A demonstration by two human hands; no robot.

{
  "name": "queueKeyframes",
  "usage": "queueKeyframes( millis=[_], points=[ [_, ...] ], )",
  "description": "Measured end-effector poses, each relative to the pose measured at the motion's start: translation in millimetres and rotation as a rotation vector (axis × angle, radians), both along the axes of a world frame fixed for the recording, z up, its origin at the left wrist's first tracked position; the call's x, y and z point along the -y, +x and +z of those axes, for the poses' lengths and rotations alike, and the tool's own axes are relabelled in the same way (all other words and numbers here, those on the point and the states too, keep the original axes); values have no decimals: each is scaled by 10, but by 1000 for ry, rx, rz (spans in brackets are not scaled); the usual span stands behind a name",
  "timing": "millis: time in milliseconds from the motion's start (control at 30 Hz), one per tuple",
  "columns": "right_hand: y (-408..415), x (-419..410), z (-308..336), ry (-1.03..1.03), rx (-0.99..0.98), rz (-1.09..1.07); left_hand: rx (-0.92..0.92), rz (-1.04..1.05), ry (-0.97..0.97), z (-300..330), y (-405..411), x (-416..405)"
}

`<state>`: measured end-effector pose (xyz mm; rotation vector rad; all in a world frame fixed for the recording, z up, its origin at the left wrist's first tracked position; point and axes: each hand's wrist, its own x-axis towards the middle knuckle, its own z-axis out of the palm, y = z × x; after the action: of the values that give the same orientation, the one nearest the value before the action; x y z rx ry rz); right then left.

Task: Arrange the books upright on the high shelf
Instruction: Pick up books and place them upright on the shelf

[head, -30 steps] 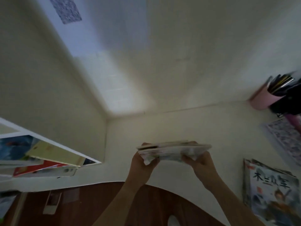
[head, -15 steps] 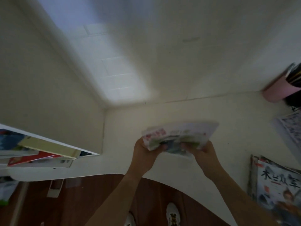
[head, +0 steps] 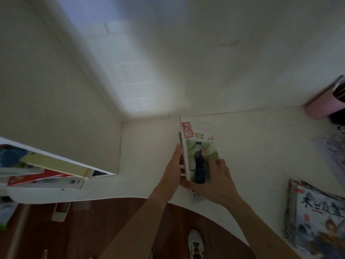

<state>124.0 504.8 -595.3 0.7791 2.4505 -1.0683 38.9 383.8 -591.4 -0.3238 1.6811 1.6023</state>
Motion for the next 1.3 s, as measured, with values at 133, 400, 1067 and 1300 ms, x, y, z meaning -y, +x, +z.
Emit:
queueKeyframes(
  millis=[133,400,1067,1300],
  points=[
    [36,-167,33,-245,-36,-110,51,15,24,6,34,14],
    [327,-298,-12,-211,-336,-177,-100,-120,72,-182,89,165],
    [457,-42,-109,-10,-388,-125,-196,-91,106,-432,245,128],
    [424,80,-100,171,-397,-110,-341,2,-56,-397,259,398]
  ],
)
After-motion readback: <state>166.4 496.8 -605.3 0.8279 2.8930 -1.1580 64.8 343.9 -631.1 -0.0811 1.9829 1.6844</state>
